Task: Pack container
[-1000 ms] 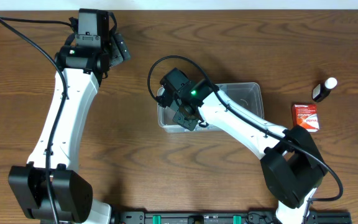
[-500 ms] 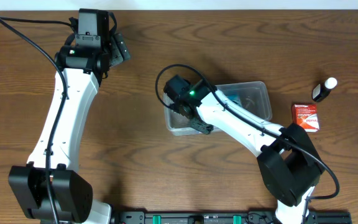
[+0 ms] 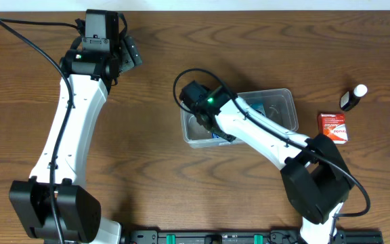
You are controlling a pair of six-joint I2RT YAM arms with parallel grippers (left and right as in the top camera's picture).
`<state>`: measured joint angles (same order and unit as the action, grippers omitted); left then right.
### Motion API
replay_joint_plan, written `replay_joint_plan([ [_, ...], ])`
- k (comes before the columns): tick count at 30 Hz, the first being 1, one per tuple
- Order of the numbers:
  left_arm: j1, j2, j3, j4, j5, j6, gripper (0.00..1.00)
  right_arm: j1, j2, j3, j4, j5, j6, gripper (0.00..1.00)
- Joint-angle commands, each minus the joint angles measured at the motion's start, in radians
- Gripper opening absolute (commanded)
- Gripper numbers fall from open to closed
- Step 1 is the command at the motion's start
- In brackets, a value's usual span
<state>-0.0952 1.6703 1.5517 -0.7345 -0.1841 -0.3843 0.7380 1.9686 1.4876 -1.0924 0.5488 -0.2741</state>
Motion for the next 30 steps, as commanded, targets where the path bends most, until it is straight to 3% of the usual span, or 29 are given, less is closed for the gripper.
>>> replay_joint_plan([
  [1, 0.0, -0.004, 0.01, -0.003, -0.012, 0.018, 0.98, -0.051, -0.003, -0.003, 0.004, 0.012, 0.109, 0.01],
  [7, 0.0, -0.004, 0.01, -0.003, -0.012, 0.017, 0.98, -0.104, -0.014, -0.003, 0.026, -0.257, 0.12, 0.01],
  [30, 0.0, -0.004, 0.01, -0.003, -0.012, 0.018, 0.98, -0.147, -0.084, -0.002, 0.113, -0.376, 0.164, 0.01],
])
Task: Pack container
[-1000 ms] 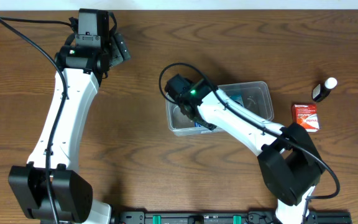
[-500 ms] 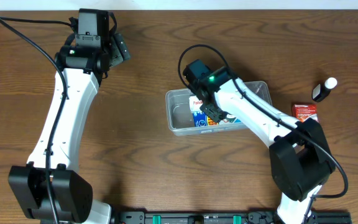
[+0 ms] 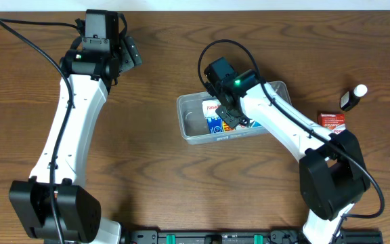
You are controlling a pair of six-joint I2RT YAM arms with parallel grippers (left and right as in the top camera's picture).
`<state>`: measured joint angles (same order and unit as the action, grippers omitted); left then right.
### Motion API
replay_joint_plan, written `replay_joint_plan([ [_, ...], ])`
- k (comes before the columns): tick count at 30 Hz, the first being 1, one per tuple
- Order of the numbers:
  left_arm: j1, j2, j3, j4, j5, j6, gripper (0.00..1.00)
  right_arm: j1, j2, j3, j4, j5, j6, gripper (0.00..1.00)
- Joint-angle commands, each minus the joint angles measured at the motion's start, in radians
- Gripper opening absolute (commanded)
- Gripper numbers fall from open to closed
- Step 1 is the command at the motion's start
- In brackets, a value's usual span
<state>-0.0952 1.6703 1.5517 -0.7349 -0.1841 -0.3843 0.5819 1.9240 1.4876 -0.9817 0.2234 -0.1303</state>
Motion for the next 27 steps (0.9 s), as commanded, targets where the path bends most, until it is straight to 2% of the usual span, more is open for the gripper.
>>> replay_joint_plan([
  [1, 0.0, -0.004, 0.01, -0.002, -0.012, 0.018, 0.98, 0.008, -0.048, -0.002, 0.004, -0.083, 0.019, 0.01],
  [6, 0.0, -0.004, 0.01, -0.002, -0.012, 0.018, 0.98, 0.01, -0.054, -0.003, 0.026, -0.236, -0.03, 0.01],
  [13, 0.0, -0.004, 0.01, -0.002, -0.012, 0.018, 0.98, 0.015, -0.024, -0.004, 0.043, -0.227, -0.088, 0.01],
  [19, 0.0, -0.004, 0.01, -0.002, -0.012, 0.018, 0.98, 0.012, -0.018, -0.004, 0.027, -0.092, -0.082, 0.01],
  [27, 0.0, -0.004, 0.01, -0.002, -0.012, 0.018, 0.98, 0.008, -0.014, -0.005, 0.021, -0.084, -0.072, 0.01],
])
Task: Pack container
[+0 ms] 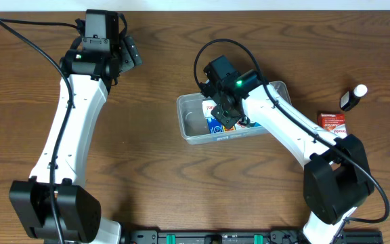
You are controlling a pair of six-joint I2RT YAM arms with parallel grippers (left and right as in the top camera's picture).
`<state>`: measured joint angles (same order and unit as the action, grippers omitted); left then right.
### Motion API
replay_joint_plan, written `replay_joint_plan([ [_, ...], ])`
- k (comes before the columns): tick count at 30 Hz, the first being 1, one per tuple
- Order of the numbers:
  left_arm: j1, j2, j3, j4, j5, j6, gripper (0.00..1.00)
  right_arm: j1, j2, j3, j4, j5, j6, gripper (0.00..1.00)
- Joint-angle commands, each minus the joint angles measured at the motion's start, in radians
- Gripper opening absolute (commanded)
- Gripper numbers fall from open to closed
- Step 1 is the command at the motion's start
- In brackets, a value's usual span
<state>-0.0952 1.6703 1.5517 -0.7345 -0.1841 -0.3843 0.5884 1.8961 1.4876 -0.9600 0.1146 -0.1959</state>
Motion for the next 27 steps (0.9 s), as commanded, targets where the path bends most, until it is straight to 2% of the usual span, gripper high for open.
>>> replay_joint_plan([
  [1, 0.0, -0.004, 0.01, -0.003, -0.012, 0.018, 0.98, 0.0, 0.015, -0.005, -0.002, 0.024, -0.006, 0.01],
  [16, 0.0, -0.004, 0.01, -0.003, -0.012, 0.018, 0.98, -0.079, 0.021, -0.013, -0.016, 0.117, -0.006, 0.01],
  [27, 0.0, -0.004, 0.01, -0.003, -0.012, 0.018, 0.98, -0.086, 0.021, -0.013, -0.027, 0.122, 0.021, 0.02],
])
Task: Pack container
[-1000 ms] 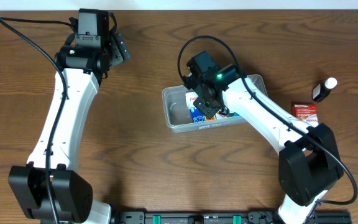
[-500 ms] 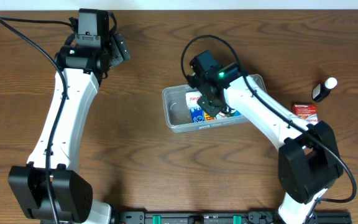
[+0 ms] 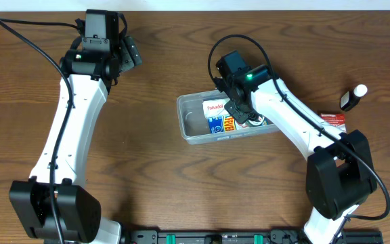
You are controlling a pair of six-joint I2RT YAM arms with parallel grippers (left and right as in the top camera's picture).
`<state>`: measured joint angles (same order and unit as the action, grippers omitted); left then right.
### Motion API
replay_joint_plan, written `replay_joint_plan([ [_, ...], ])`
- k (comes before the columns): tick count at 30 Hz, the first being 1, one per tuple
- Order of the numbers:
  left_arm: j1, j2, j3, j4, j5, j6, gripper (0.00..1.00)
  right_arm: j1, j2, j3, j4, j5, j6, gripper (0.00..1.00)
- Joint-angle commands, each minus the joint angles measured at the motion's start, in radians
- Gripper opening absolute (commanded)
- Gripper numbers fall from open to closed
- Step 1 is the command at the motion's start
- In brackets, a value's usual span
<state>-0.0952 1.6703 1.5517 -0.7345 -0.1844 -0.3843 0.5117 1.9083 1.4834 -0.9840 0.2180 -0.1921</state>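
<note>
A clear rectangular container (image 3: 189, 127) lies at the table's middle. Flat inside it is a white, blue and red Panadol box (image 3: 215, 115), lettering up. My right gripper (image 3: 240, 113) hangs over the container's middle, just right of the box, with its jaws apart and nothing in them. The right arm covers the container's right half. Far off at the upper left, my left gripper (image 3: 133, 54) is open and empty.
A small red box (image 3: 334, 119) lies right of the container, partly under the right arm. A black bottle with a white cap (image 3: 353, 97) lies beyond it near the right edge.
My right gripper moved to the right, from over the Panadol box to beside it, so the whole box top now shows. Container and left arm stayed put.
First my right gripper was down in the container's left end, over the box. Then it was further right and the box lay flat in the slightly shifted container. Then it was over the box again, and now it stands to its right.
</note>
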Motion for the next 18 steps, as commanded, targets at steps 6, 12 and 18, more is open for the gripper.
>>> replay_joint_plan([
  [6, 0.0, -0.004, 0.01, -0.003, -0.011, 0.018, 0.98, -0.018, 0.009, -0.008, -0.003, 0.018, 0.024, 0.02],
  [12, 0.0, -0.004, 0.01, -0.003, -0.011, 0.018, 0.98, -0.034, 0.009, -0.008, -0.015, -0.034, 0.072, 0.01],
  [18, 0.0, -0.004, 0.01, -0.003, -0.011, 0.017, 0.98, -0.035, 0.009, -0.008, 0.053, -0.059, 0.1, 0.01],
])
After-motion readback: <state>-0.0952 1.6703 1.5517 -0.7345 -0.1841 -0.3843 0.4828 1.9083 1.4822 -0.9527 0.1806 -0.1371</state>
